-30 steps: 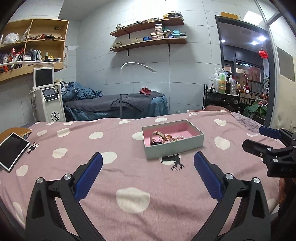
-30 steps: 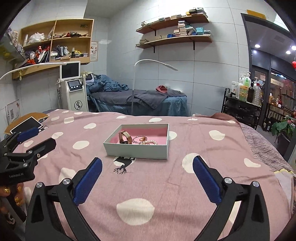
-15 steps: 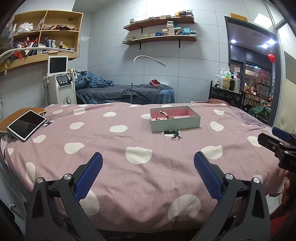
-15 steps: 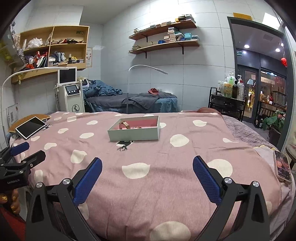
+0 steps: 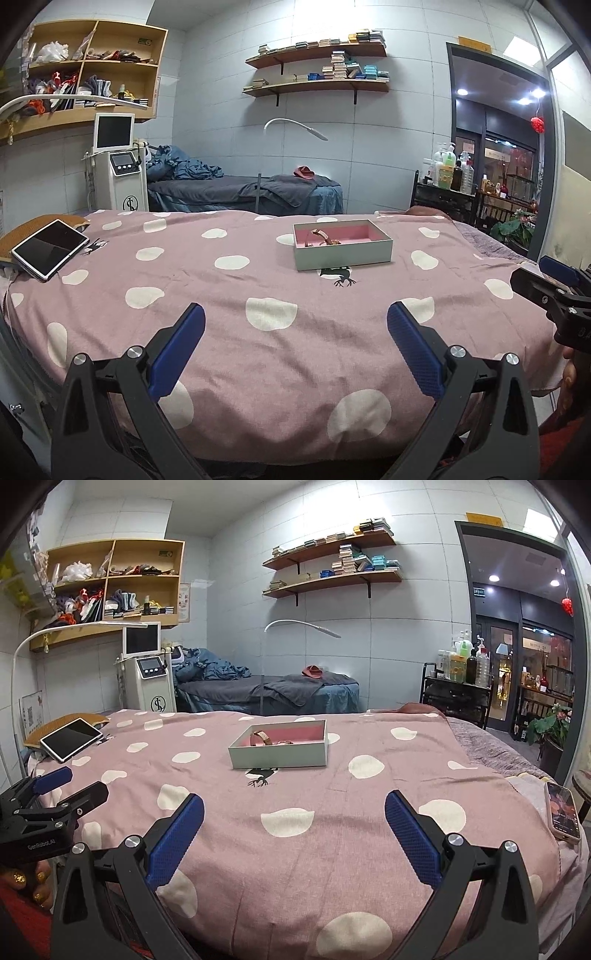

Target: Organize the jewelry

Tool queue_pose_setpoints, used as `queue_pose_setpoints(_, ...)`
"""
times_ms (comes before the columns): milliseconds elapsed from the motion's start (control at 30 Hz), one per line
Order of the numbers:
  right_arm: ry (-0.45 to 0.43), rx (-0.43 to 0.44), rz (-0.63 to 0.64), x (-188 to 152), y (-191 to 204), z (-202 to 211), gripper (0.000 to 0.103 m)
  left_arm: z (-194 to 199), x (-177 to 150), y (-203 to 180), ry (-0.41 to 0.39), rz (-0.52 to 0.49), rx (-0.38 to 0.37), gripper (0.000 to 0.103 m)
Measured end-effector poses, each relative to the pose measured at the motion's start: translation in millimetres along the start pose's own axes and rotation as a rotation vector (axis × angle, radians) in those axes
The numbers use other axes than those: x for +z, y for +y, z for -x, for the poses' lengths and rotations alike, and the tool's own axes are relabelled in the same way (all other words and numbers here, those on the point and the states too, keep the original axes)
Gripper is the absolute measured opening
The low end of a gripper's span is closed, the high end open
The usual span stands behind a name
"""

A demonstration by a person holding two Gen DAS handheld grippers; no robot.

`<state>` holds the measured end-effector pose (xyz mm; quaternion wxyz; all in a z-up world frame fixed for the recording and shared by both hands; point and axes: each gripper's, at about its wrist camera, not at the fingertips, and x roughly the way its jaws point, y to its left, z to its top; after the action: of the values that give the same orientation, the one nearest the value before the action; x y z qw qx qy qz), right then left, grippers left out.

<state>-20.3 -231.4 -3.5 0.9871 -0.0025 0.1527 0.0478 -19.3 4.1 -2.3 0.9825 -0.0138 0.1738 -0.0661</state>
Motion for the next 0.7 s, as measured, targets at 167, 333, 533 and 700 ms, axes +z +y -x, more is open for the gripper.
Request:
queue_pose_setpoints(167,-0.002,-0.001,-0.005,-0.1,-0.5,-0.6,0.097,0.6,0.2,0.7,-0.008,0.005,-0.001,0.097)
queue_pose_setpoints(333,0.003,0.0,-0.009,-0.4,-1.7,-1.9,0.097,0.8,0.5,0.7,-0.01,0.005,-0.002,0.097)
queue_pose_setpoints(533,0.001,0.0,-0.009,-0.8,-1.6,-1.7,0.097,0.9,0.8,0.4,-0.016,0.0,0.001,0.097)
queue_pose_setpoints(700,0.0,-0.003,-0.008,-0.5,-2.2,-1.6,0.097,0.7,1.6,-0.4,-0.016,-0.001,-0.001,0.097)
